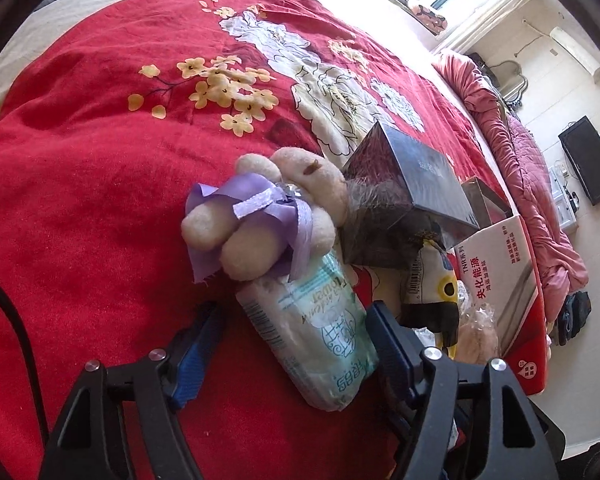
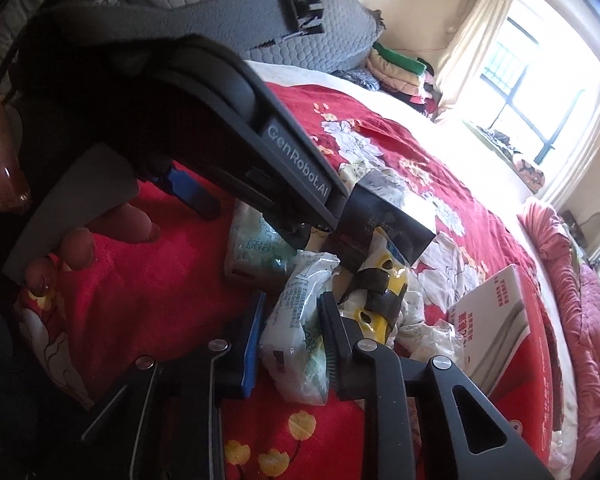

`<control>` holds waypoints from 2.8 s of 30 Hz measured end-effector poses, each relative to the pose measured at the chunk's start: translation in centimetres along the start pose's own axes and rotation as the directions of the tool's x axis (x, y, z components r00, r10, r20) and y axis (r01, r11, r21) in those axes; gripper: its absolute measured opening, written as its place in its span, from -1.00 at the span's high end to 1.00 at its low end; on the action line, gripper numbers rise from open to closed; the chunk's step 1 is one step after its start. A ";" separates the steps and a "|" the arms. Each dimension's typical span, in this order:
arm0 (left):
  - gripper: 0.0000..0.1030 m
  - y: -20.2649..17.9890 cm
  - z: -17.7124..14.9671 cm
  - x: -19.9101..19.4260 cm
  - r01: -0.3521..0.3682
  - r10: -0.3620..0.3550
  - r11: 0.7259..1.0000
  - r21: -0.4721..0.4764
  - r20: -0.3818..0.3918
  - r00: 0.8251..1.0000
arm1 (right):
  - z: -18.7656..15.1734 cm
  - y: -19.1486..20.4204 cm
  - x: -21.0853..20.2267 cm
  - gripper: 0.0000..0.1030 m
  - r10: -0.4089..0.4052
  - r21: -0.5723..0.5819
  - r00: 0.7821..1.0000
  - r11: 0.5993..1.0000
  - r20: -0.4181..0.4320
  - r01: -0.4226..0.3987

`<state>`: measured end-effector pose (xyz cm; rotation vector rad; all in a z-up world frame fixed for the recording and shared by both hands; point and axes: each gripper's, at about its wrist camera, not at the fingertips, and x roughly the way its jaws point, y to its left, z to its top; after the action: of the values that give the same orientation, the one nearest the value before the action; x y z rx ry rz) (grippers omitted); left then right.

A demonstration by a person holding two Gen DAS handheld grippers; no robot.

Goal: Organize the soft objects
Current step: 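Grasp a wrapped tissue pack with the left tool while the right tool grasps another, then carry both wrapped tissue packs with both tools over the pink tray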

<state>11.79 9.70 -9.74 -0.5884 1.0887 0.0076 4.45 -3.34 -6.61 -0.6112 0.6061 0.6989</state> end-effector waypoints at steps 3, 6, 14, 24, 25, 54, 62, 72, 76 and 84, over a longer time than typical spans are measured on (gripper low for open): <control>-0.18 -0.3 0.3 0.7 0.015 -0.015 1.000 -0.006 -0.011 1.000 | 0.1 -1.9 0.1 0.55 0.032 0.064 0.999 0.997 0.003 -0.032; -0.05 -0.9 0.4 1.1 0.006 -0.006 1.000 -0.001 -0.007 1.000 | -0.1 -2.8 0.2 0.58 0.071 0.122 0.997 0.990 0.007 -0.071; 0.43 -2.2 0.0 0.9 0.013 -0.014 0.999 0.047 0.012 1.000 | -0.7 -6.0 0.0 0.62 0.174 0.293 0.984 0.940 0.026 -0.174; 0.43 -2.4 -1.5 -1.7 -0.041 0.034 0.995 0.095 0.071 0.997 | -0.7 -6.9 -1.9 0.63 0.178 0.317 0.980 0.928 0.090 -0.197; 0.43 -2.5 -1.5 -2.0 -0.048 0.040 0.994 0.097 0.078 0.996 | -0.7 -6.9 -2.2 0.63 0.177 0.319 0.980 0.927 0.095 -0.198; 0.42 -14.3 -4.8 -9.9 -0.101 0.028 0.947 0.306 0.235 0.972 | -2.5 -13.2 -12.8 0.64 -0.019 0.476 0.961 0.872 0.275 -0.119; 0.42 -18.4 -5.5 -10.5 -0.111 0.015 0.918 0.380 0.246 0.969 | -3.6 -15.5 -15.3 0.64 -0.085 0.526 0.947 0.845 0.309 -0.096; 0.42 -22.8 -5.8 -9.6 -0.107 -0.003 0.884 0.454 0.236 0.972 | -5.3 -18.3 -17.1 0.64 -0.166 0.583 0.935 0.811 0.314 -0.052; 0.42 -25.1 -5.9 -9.0 -0.096 -0.023 0.865 0.492 0.230 0.973 | -6.6 -20.1 -17.7 0.64 -0.210 0.620 0.929 0.784 0.305 -0.026; 0.42 -29.0 -6.3 -7.2 -0.061 -0.057 0.832 0.551 0.195 0.979 | -9.9 -23.6 -18.3 0.64 -0.282 0.687 0.929 0.725 0.240 0.043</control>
<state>11.38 -15.73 7.12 -0.0530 0.8333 -0.2385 7.51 -31.87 6.42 0.1427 0.4362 0.3498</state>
